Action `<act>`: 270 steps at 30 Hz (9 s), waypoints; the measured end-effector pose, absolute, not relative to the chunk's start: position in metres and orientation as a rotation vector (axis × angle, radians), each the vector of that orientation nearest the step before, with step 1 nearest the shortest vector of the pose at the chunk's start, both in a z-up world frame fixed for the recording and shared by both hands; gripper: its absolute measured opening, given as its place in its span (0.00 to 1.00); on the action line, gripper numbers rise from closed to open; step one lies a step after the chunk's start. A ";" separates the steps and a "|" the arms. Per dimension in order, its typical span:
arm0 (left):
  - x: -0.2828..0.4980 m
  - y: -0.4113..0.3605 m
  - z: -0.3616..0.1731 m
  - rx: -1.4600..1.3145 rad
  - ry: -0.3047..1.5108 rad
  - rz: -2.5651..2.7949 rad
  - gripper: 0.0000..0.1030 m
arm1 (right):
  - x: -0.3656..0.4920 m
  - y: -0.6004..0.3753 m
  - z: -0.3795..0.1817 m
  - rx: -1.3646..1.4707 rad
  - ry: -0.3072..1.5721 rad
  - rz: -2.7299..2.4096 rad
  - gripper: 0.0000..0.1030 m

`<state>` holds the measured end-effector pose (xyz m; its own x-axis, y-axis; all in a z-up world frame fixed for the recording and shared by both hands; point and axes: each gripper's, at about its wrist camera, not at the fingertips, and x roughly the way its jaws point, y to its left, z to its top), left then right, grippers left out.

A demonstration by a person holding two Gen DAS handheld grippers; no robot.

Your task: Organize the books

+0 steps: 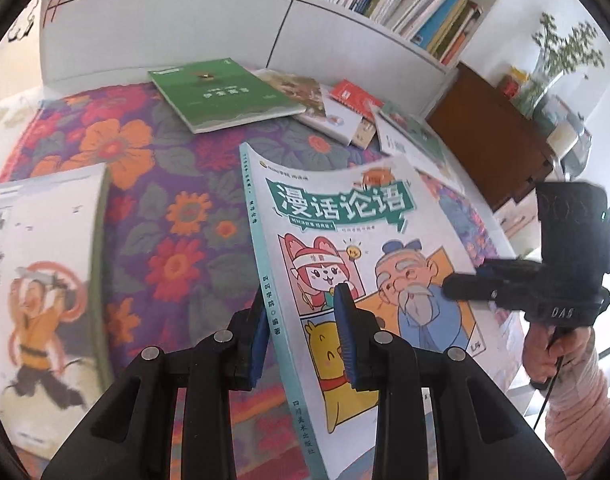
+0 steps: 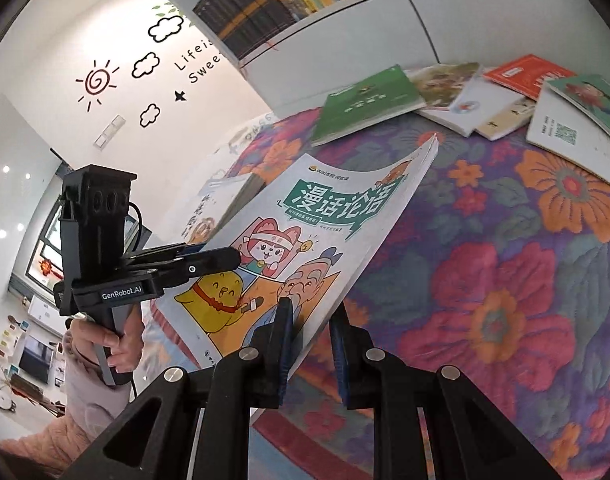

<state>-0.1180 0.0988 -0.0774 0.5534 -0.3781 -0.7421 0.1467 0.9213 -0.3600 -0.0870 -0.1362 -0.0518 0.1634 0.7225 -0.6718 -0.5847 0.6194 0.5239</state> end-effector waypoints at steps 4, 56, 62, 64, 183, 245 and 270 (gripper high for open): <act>-0.127 0.120 -0.075 -0.288 0.924 -0.318 0.26 | -0.094 -0.117 -0.053 0.146 1.057 0.951 0.17; -0.171 0.325 -0.104 -0.349 0.928 -0.072 0.28 | -0.098 0.110 -0.076 0.062 1.159 1.073 0.17; -0.171 0.323 -0.103 -0.328 0.932 -0.037 0.29 | -0.099 0.109 -0.079 0.057 1.163 1.063 0.18; -0.171 0.322 -0.103 -0.312 0.935 -0.028 0.29 | -0.097 0.109 -0.082 0.067 1.169 1.060 0.18; -0.016 0.018 -0.004 -0.411 0.950 -0.226 0.39 | -0.003 -0.287 0.051 0.300 0.949 0.526 0.49; 0.047 -0.083 -0.057 0.062 0.973 -0.453 0.41 | 0.081 -0.281 -0.053 0.296 1.201 0.377 0.60; 0.134 -0.028 -0.100 -0.066 0.981 -0.143 0.44 | 0.096 -0.225 -0.076 0.312 1.214 0.480 0.63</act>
